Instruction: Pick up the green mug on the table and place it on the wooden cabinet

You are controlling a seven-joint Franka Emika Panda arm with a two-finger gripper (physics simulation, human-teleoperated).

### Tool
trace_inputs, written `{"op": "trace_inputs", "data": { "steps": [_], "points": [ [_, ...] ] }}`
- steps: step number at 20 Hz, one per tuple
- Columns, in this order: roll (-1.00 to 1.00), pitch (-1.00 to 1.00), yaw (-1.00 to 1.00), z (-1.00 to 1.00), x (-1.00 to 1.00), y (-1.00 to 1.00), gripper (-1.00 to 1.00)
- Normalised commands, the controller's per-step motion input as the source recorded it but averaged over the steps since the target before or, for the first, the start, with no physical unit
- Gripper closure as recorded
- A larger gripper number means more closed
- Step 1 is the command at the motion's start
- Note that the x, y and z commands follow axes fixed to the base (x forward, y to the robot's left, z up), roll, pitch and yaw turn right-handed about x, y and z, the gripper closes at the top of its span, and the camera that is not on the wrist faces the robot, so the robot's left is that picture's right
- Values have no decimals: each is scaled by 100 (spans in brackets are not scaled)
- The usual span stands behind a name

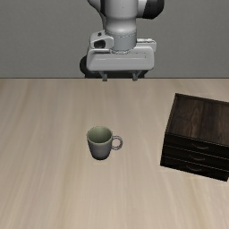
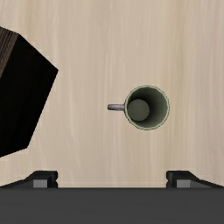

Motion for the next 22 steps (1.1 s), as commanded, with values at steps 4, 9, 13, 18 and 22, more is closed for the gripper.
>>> {"op": "trace_inputs", "data": {
  "steps": [4,9,13,18,22],
  "points": [
    [0,0,0,0,50,-50,-100],
    [0,0,0,0,20,-80,-100],
    [0,0,0,-25,0,-75,-100],
    [0,0,0,-100,0,0,-100],
    [0,0,0,-100,0,0,-100]
  ]
}}
